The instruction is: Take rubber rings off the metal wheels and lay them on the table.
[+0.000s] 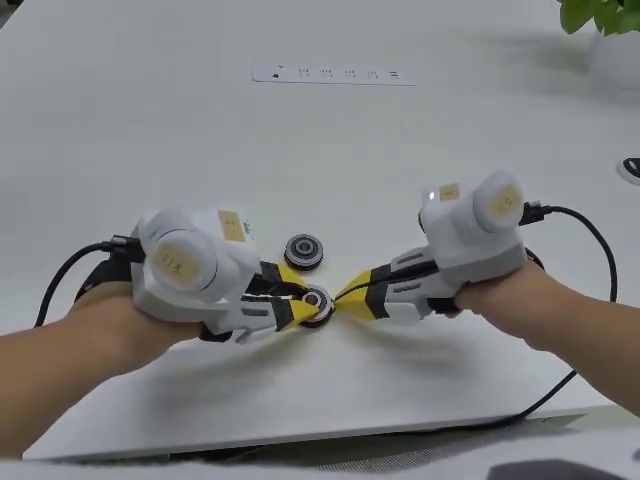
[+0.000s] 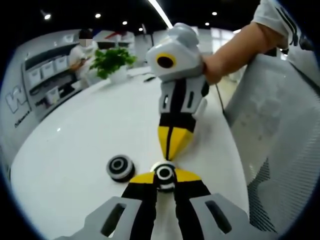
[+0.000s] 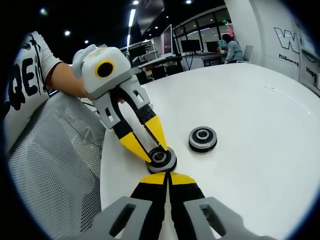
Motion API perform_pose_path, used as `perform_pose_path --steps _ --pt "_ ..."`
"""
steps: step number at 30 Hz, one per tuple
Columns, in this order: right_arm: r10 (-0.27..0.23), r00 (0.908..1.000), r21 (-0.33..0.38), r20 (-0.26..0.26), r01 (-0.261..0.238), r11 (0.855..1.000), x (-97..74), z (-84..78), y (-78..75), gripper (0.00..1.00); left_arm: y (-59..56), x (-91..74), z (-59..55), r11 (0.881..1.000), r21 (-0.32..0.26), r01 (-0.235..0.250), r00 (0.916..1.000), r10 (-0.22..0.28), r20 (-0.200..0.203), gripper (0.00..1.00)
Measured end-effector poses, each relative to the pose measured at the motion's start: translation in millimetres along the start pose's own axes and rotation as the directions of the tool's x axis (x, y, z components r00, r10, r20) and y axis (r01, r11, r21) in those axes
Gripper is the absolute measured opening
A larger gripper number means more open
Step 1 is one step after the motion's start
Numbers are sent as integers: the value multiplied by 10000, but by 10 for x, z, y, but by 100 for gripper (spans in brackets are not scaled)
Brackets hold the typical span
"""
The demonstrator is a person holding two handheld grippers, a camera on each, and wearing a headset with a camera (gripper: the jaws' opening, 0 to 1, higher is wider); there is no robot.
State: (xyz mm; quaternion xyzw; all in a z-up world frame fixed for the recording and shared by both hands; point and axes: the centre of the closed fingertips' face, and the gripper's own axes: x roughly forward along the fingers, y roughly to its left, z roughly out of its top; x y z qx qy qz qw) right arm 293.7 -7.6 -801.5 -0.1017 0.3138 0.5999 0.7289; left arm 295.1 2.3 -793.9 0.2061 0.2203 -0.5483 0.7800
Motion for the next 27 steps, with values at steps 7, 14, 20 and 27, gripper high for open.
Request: perform_pose_path --steps 7,14,20,27 --pt "-15 9994 577 359 -6 9983 -19 49 -17 0 3 -1 2 10000 33 -34 10000 34 -42 13" --pt "2 9983 962 586 -58 9953 -15 75 -24 0 6 4 7 9999 67 -88 9999 89 -103 13" --pt "-38 9974 1198 718 -48 9928 -11 99 -40 0 12 10 11 9998 65 -179 9997 180 -185 13" --pt "-17 9970 1349 780 -88 9908 -6 115 -27 0 15 11 10 9997 77 -253 9992 255 -313 13"
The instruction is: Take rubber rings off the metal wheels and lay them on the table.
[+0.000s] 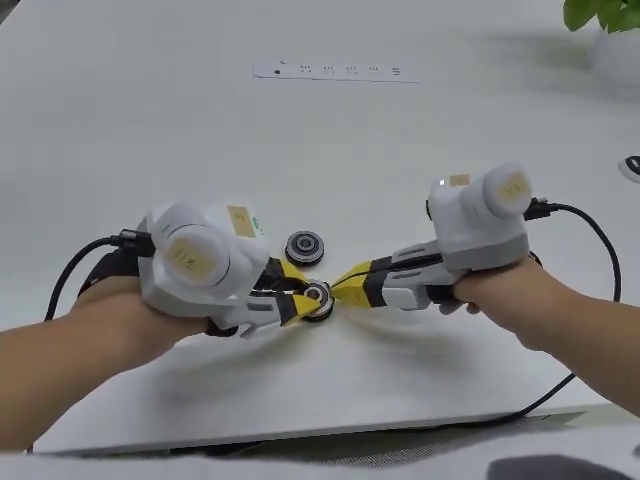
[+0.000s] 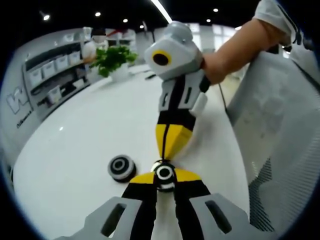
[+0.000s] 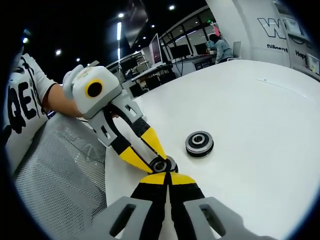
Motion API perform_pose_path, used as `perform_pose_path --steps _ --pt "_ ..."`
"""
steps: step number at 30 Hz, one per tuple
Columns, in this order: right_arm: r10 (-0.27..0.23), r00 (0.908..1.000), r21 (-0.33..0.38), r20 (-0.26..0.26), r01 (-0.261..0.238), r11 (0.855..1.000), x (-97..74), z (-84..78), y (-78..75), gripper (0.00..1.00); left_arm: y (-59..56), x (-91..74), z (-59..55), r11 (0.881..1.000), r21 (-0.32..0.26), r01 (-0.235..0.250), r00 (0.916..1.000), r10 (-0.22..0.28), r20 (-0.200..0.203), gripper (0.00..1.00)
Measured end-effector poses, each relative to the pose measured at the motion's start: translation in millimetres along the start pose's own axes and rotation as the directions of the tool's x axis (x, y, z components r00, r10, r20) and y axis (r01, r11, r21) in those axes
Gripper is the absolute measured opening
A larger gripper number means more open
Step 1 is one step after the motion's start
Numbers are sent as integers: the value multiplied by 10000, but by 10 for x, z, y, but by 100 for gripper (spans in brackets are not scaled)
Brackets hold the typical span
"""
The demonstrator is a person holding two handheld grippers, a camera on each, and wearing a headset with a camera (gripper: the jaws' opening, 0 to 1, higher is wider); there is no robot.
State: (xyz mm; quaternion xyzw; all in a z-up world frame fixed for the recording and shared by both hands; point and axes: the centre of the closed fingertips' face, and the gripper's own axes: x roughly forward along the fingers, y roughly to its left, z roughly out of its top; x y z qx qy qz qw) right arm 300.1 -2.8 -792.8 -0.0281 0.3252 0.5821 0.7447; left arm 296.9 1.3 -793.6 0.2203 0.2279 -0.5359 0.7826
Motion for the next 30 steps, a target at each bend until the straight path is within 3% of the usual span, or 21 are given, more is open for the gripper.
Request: perform_pose_path --steps 30 --pt "258 9997 16 8 -258 9997 38 16 65 0 5 1 -7 10000 -12 -35 9999 35 -154 12"
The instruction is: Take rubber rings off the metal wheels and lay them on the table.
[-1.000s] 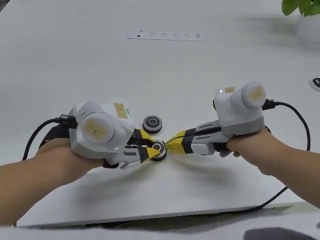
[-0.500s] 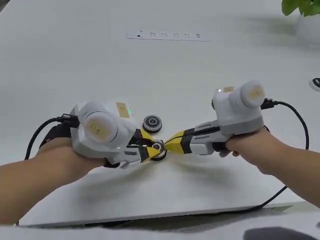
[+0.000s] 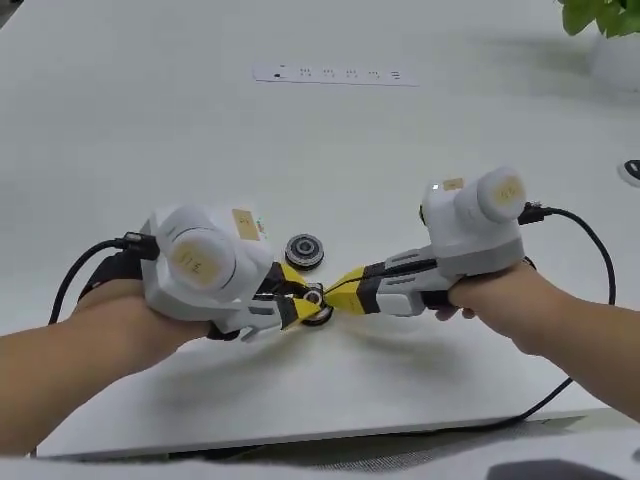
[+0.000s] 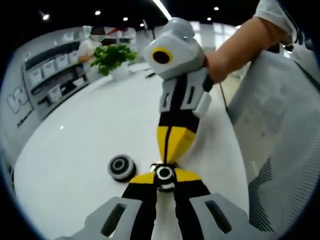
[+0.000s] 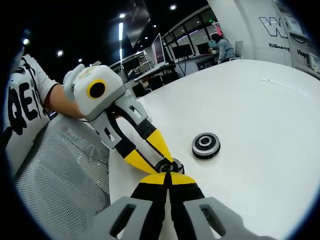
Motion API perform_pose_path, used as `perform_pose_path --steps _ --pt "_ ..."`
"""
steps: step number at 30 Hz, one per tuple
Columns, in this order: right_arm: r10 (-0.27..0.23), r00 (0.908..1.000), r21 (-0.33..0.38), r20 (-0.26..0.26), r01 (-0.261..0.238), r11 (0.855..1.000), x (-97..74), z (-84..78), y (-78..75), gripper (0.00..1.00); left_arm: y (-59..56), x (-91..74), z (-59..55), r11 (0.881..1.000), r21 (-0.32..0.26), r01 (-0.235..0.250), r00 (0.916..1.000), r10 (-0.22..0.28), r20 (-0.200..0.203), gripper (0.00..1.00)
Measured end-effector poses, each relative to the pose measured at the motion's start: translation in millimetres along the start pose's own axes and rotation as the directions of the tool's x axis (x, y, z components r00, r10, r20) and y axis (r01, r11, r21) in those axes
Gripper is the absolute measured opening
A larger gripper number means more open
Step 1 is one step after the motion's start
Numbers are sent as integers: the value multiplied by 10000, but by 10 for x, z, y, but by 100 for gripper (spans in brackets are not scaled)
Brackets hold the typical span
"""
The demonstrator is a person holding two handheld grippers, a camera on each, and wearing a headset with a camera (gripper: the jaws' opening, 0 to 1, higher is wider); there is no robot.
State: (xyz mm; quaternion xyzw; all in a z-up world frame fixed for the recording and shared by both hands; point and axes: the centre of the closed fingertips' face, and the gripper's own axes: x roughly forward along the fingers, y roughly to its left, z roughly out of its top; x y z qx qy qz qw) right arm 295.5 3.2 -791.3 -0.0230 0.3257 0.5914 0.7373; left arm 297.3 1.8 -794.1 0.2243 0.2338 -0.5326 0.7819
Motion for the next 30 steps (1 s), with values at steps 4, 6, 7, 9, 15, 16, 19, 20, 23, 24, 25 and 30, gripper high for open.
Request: perform_pose_path --steps 4,6,7,9,15,16,19,20,23,24,25,30 --pt "43 10000 -22 -7 -43 10000 7 -7 -3 0 -5 -1 0 10000 -3 8 10000 -8 -1 12" --pt "58 10000 -19 -3 -58 10000 6 -6 -1 0 -6 -1 0 10000 0 10 10000 -10 -3 12" --pt "71 10000 -14 -2 -71 10000 8 -6 2 0 -7 -1 -1 10000 0 11 10000 -11 -5 12" --pt "74 10000 -73 -27 -74 9999 11 -5 3 0 -8 -1 0 10000 4 8 10000 -8 -11 12" --pt "136 9999 -97 -21 -137 9999 19 -2 22 0 -14 -2 2 10000 17 22 10000 -22 -16 12" --pt "150 9999 -109 -25 -150 9998 21 -1 27 0 -14 -2 2 10000 20 25 10000 -25 -16 12" --pt "488 9986 13 182 -489 9988 38 48 96 0 -18 -2 3 10000 30 40 10000 -40 -6 12" --pt "504 9982 -98 322 -501 9987 41 92 113 0 -19 -2 2 10000 44 42 10000 -42 -9 12" --pt "437 9988 -236 225 -432 9988 57 88 106 0 -22 -2 2 10000 41 46 10000 -46 3 12" --pt "439 9987 -200 257 -434 9989 56 86 101 0 -23 -3 1 10000 46 49 10000 -49 1 12" --pt "440 9987 -174 274 -436 9989 54 82 97 0 -24 -3 1 10000 52 48 10000 -48 1 12" --pt "371 9991 -217 228 -366 9991 48 62 80 0 -26 -2 2 10000 61 41 10000 -41 10 13"
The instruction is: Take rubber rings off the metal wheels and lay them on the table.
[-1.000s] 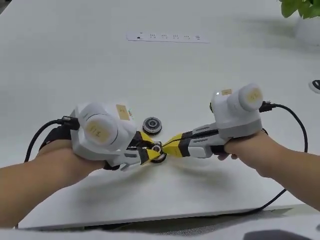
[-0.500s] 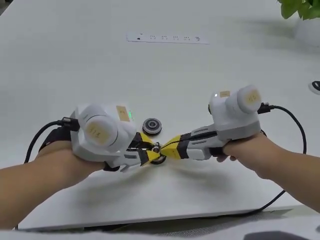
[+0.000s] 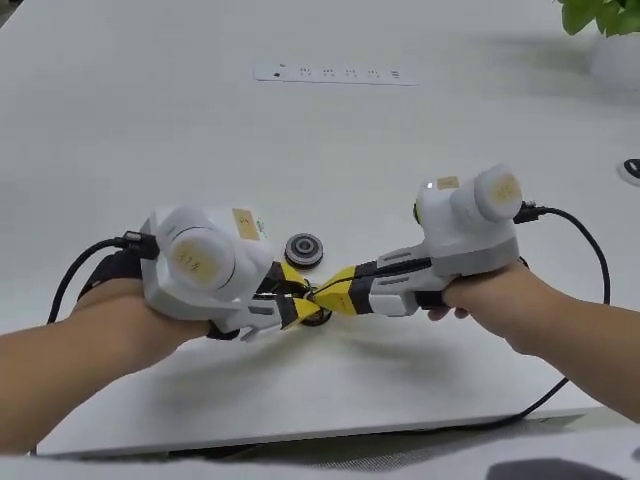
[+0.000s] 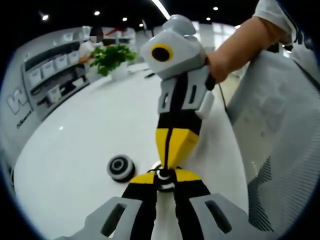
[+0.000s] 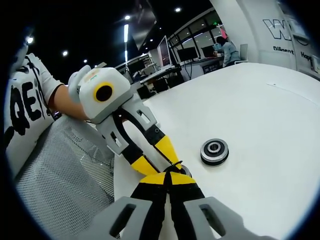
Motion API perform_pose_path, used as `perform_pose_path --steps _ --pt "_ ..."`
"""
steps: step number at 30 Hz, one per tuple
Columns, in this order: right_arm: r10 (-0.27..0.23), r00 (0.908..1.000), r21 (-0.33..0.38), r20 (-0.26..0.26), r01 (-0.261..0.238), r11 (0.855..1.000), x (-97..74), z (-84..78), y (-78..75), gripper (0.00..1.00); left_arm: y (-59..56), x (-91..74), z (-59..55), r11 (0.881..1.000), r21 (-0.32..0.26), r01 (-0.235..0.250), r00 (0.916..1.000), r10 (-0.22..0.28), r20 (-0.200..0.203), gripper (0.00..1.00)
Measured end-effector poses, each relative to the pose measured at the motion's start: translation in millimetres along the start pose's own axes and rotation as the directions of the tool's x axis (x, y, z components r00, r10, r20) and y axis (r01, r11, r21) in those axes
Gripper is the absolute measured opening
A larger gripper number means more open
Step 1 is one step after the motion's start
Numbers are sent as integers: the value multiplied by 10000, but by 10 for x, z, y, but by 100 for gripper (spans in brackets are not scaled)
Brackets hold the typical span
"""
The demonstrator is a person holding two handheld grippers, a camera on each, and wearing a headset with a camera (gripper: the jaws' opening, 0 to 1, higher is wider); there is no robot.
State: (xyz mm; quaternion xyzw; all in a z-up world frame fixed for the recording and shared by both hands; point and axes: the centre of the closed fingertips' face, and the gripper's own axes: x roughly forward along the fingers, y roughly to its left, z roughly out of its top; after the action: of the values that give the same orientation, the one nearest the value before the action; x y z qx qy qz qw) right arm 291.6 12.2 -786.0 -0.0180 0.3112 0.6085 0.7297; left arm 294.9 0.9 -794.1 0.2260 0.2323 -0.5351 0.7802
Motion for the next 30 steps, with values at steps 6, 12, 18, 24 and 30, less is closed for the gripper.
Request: perform_pose_path --steps 6,12,18,24,30 --pt "-33 10000 34 9 33 10000 0 -1 -9 0 0 0 1 10000 -15 22 10000 -22 27 13" --pt "-112 9999 49 8 112 9999 -24 -10 -31 0 0 2 7 10000 86 25 9999 -26 107 13" --pt "-192 9998 90 87 191 9998 -44 10 -31 0 3 12 18 10000 17 43 9999 -43 163 13" --pt "-240 9996 179 120 238 9996 -61 4 -44 0 7 13 19 9999 84 74 9998 -76 170 14" --pt "-246 9996 201 122 244 9995 -64 -3 -49 0 8 13 21 9999 103 116 9998 -118 186 14"
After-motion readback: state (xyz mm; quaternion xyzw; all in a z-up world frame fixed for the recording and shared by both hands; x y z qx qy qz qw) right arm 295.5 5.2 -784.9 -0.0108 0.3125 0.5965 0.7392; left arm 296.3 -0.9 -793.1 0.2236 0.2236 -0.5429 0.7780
